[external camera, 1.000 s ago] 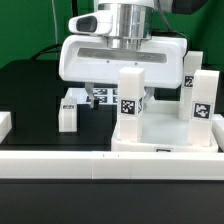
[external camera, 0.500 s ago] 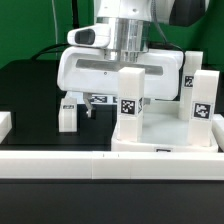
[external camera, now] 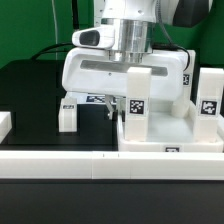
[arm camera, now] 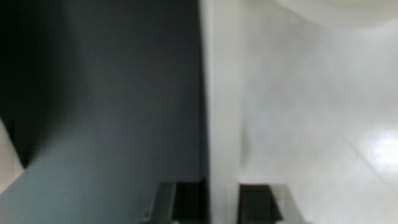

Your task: Assemble desk

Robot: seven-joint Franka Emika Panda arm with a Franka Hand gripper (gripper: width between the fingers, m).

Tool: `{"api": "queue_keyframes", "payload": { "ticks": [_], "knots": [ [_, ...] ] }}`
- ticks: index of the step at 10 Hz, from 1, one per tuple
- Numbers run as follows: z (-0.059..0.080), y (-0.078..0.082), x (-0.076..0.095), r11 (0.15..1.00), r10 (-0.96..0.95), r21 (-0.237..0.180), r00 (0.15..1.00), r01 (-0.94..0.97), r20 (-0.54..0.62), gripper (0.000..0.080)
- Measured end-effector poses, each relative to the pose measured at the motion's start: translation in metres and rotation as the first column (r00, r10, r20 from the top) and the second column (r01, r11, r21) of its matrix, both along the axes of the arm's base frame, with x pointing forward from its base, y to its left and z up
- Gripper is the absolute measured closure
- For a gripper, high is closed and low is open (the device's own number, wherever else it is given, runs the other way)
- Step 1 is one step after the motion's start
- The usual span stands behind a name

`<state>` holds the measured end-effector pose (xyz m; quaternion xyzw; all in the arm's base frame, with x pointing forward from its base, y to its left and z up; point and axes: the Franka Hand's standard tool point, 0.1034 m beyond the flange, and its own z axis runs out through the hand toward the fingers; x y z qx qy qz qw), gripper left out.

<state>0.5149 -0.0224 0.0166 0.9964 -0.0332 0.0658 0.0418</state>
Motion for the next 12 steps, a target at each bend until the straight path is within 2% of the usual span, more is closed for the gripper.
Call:
{"api": "queue_keyframes", "payload": {
  "ticks": [7, 9, 11, 12],
  "knots": [
    [0.0, -0.003, -0.001, 0.998, 0.058, -0.012, 0.998, -0.058, -0.004, 0.0734],
    [0.001, -0.005, 0.0, 0.986, 0.165, -0.03, 0.986, -0.165, -0.015, 0.0734],
    [0.004, -0.015, 0.01, 0.925, 0.37, -0.095, 0.929, -0.369, -0.011, 0.0732],
    [0.003, -0.017, 0.012, 0.905, 0.414, -0.104, 0.91, -0.413, -0.02, 0.0732]
  ]
}}
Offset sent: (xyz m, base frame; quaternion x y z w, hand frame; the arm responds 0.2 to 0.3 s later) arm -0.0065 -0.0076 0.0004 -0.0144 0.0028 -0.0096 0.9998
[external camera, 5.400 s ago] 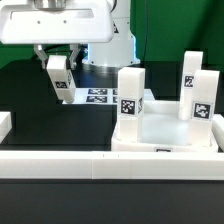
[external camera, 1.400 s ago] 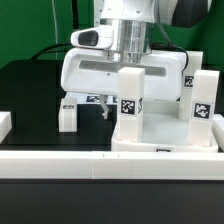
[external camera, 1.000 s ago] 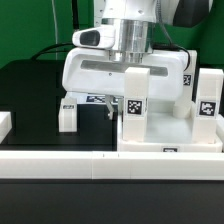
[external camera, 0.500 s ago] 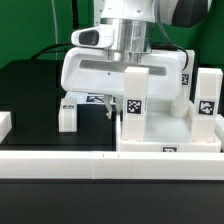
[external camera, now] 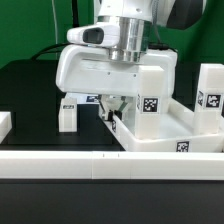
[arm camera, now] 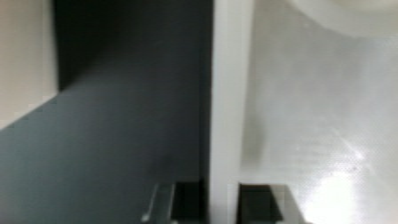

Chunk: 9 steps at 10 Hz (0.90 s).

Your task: Assemble desk

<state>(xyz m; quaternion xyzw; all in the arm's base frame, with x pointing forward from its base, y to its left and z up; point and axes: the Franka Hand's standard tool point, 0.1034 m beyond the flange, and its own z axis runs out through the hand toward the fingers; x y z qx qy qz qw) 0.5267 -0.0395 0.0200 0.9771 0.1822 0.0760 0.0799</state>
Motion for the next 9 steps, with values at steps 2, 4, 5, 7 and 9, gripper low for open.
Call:
{"api": "queue_keyframes", "payload": {
  "ticks": [2, 4, 5, 7, 9],
  "knots": [
    [0.001, -0.004, 0.001, 0.997, 0.081, -0.019, 0.997, -0.081, -0.01, 0.0728],
    [0.001, -0.007, 0.002, 0.983, 0.179, -0.04, 0.984, -0.18, -0.021, 0.0728],
    [0.002, -0.008, 0.003, 0.975, 0.217, -0.048, 0.976, -0.219, -0.027, 0.0727],
    [0.003, -0.007, 0.007, 0.944, 0.32, -0.071, 0.946, -0.322, -0.042, 0.0727],
    [0.004, -0.003, 0.023, 0.889, 0.441, -0.105, 0.895, -0.445, -0.063, 0.0725]
  ]
}}
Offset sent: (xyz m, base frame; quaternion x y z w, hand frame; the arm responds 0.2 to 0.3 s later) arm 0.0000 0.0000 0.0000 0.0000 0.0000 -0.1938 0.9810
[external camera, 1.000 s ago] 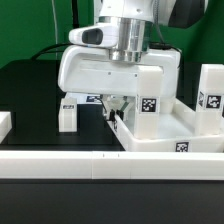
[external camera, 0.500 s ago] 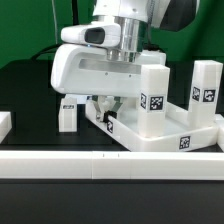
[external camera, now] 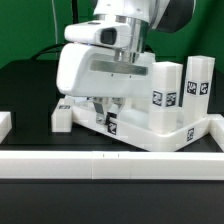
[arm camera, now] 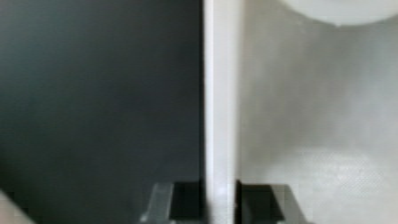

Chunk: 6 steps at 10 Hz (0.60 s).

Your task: Assemble desk

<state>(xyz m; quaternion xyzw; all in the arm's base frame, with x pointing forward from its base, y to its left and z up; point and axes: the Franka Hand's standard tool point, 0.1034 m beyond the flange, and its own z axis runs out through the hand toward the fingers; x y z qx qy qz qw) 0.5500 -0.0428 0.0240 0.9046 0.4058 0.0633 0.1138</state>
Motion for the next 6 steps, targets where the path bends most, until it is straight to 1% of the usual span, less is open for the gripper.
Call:
{"api": "queue_keyframes", "payload": {
  "ticks": [1, 3, 5, 6],
  "knots": [
    [0.0019, 0.0019, 0.0098, 0.999, 0.045, -0.016, 0.999, -0.045, -0.004, 0.0725],
    [0.0072, 0.0011, 0.0197, 0.985, 0.167, -0.044, 0.986, -0.167, -0.02, 0.0725],
    [0.0067, 0.0001, 0.0192, 0.968, 0.241, -0.062, 0.97, -0.243, -0.038, 0.0725],
    [0.0068, 0.0015, 0.0197, 0.944, 0.316, -0.079, 0.947, -0.32, -0.056, 0.0725]
  ]
}}
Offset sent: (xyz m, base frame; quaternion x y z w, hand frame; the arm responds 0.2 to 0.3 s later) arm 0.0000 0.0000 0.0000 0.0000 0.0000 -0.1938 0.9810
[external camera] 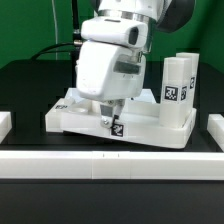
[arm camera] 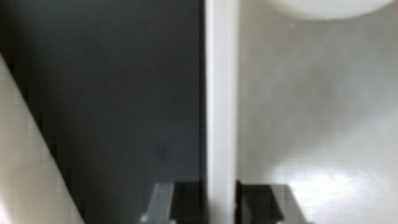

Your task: Assemble desk

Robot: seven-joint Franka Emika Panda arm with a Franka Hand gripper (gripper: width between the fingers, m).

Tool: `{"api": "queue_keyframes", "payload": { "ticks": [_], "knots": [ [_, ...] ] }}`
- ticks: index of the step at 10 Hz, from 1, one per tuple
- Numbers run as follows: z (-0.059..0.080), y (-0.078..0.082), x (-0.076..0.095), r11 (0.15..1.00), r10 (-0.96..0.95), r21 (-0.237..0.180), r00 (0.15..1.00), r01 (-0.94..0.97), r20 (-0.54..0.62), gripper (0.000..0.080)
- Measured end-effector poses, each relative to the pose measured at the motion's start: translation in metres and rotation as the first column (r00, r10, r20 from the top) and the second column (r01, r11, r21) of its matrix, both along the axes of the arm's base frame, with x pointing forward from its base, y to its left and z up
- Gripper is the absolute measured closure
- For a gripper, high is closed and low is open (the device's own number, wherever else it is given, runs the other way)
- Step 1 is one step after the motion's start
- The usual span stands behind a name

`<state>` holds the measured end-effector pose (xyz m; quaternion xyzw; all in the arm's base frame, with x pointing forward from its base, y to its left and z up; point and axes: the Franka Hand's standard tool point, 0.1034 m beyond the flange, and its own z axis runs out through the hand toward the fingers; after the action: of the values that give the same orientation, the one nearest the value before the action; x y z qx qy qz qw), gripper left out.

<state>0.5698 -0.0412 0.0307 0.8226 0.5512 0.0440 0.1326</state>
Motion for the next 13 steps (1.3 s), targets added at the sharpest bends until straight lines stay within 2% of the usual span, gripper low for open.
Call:
{"api": "queue_keyframes", "payload": {
  "ticks": [2, 4, 5, 8, 11, 13],
  "knots": [
    [0.001, 0.012, 0.006, 0.991, 0.131, -0.032, 0.991, -0.132, -0.032, 0.0725],
    [0.001, 0.021, 0.021, 0.936, 0.336, -0.08, 0.937, -0.344, -0.101, 0.0726],
    [0.0, 0.018, 0.02, 0.908, 0.398, -0.093, 0.91, -0.409, -0.115, 0.0733],
    [0.001, 0.018, 0.022, 0.916, 0.381, -0.091, 0.917, -0.392, -0.117, 0.0756],
    [0.002, 0.038, 0.05, 0.934, 0.336, -0.086, 0.934, -0.348, -0.125, 0.0775],
    [0.002, 0.046, 0.06, 0.946, 0.3, -0.084, 0.945, -0.312, -0.13, 0.0788]
  ]
}}
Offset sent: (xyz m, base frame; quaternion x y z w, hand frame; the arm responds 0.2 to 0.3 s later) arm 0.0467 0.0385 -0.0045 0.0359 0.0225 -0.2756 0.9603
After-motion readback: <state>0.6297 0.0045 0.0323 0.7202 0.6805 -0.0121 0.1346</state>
